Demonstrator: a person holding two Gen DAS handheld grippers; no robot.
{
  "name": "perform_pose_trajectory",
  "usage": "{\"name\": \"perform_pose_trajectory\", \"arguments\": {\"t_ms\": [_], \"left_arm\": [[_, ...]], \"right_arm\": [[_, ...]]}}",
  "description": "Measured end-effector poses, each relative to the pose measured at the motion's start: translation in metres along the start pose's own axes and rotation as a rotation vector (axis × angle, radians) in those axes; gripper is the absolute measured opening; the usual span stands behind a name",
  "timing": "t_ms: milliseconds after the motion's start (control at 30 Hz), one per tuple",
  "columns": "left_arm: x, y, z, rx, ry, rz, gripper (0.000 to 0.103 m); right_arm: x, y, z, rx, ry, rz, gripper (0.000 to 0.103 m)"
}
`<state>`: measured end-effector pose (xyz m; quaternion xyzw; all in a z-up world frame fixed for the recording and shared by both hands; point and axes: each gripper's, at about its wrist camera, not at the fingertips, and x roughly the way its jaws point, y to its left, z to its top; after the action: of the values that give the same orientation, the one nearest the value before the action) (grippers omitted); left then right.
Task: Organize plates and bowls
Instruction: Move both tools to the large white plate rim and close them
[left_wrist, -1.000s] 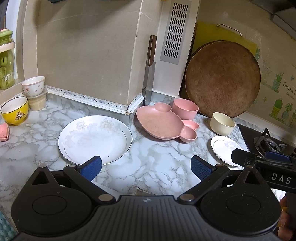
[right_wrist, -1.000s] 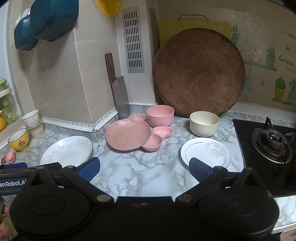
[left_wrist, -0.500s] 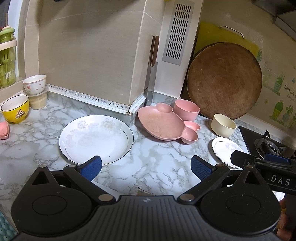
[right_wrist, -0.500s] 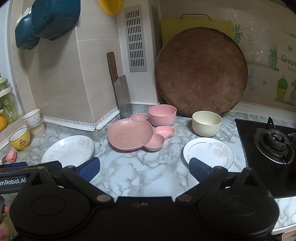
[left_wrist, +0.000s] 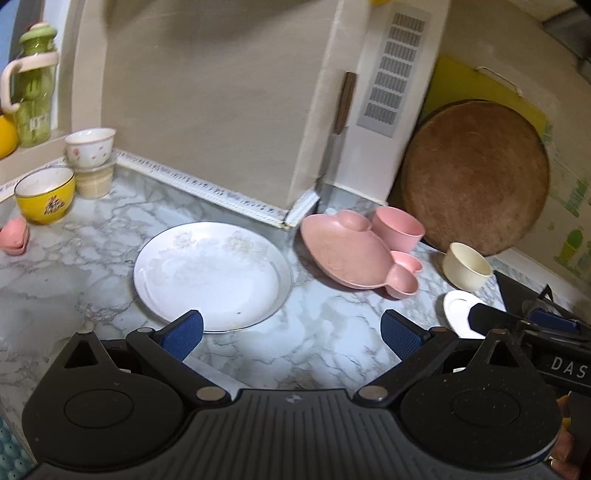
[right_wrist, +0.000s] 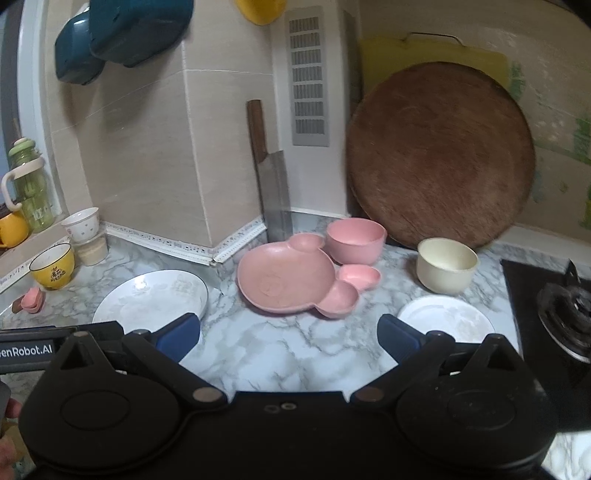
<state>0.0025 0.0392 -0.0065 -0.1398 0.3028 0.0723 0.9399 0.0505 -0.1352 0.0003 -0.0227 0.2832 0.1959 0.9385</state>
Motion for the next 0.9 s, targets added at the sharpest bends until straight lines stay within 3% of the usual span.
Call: {"name": "perform_pose_trajectory", "arguments": {"t_ms": [267,533,667,900], "left_arm": [[0.032,0.035,0.012,-0.051,0.014,0.118,0.103],[0.069,0.082,0.028,-0.101,0.054,0.237,0.103],[0.091,0.099,0.039,-0.112,0.082,0.273,0.103],[0.126,0.122,0.052,-0.122,0.14,0.308,0.102]], "right_arm": [[0.06,0.011,0.016,-0.056,0.086,0.086,0.1],[0.126,0.029,0.022,-0.096,0.183,0.176,0.086],[0.156,0.042,0.024,-0.118,0.24,0.217,0.085],[0.201,0.055,0.03,-0.075,0.351,0.264,0.073]]}}
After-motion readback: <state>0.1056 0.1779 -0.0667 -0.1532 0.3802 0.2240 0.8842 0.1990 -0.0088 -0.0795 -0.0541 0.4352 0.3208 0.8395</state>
